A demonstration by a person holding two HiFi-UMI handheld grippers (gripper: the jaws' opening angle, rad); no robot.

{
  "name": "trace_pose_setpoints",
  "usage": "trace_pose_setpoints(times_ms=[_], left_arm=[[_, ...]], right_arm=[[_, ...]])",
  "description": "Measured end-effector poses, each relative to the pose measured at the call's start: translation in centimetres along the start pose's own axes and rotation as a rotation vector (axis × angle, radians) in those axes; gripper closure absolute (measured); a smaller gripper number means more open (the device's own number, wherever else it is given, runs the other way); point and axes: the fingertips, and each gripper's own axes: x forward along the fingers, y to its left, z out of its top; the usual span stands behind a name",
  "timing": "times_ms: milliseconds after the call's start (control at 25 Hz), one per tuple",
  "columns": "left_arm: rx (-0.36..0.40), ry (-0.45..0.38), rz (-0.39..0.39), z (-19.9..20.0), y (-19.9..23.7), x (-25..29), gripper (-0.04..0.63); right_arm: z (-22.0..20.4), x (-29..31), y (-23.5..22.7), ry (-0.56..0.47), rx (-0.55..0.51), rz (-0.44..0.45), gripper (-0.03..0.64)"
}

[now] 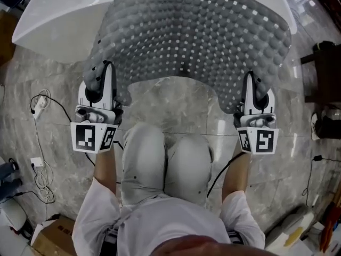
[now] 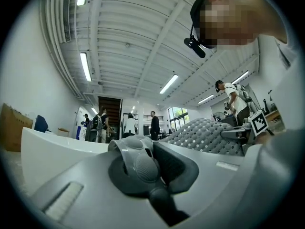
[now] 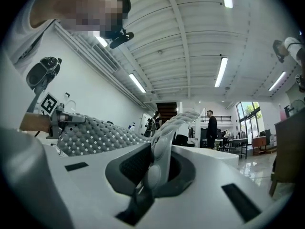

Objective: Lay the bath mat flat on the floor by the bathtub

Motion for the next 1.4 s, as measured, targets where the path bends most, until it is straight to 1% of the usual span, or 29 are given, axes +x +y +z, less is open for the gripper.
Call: trace_pose_setpoints(times_ms=[200, 400, 520, 800, 1000, 1160, 1400], left_arm=[[0.026, 0.016, -0.031, -1.7, -0.7, -1.6, 0.575], [0.036, 0.075, -0.063, -3.8, -1.4, -3.8, 0.572], [0.039, 0.099, -0.072, -5.3, -1.2, -4.9, 0.572], [-0.021, 0.143, -0.044, -9.5, -0.1, -6.7, 0.572], [-0.083, 0.201, -0.032, -12.8, 0.4, -6.6, 0.572], [-0.103, 0.252, -0.038, -15.4, 0.2, -6.6, 0.572], [-0.129, 0.326, -0.045, -20.2, -0.4, -6.6, 0.571]], right_arm=[[-1.9, -2.0, -0.7, 0.028, 0.023, -0.021, 0.592], [-3.9, -4.3, -0.5, 0.08, 0.08, 0.0, 0.591], [-5.2, -5.1, 0.2, 0.102, 0.071, 0.01, 0.588], [-9.2, -5.4, 1.9, 0.15, 0.096, 0.029, 0.586], [-12.5, -5.0, 2.3, 0.22, 0.122, 0.039, 0.586], [-15.2, -5.0, 2.1, 0.27, 0.141, 0.037, 0.586], [-20.2, -4.8, 2.2, 0.347, 0.161, 0.044, 0.586]])
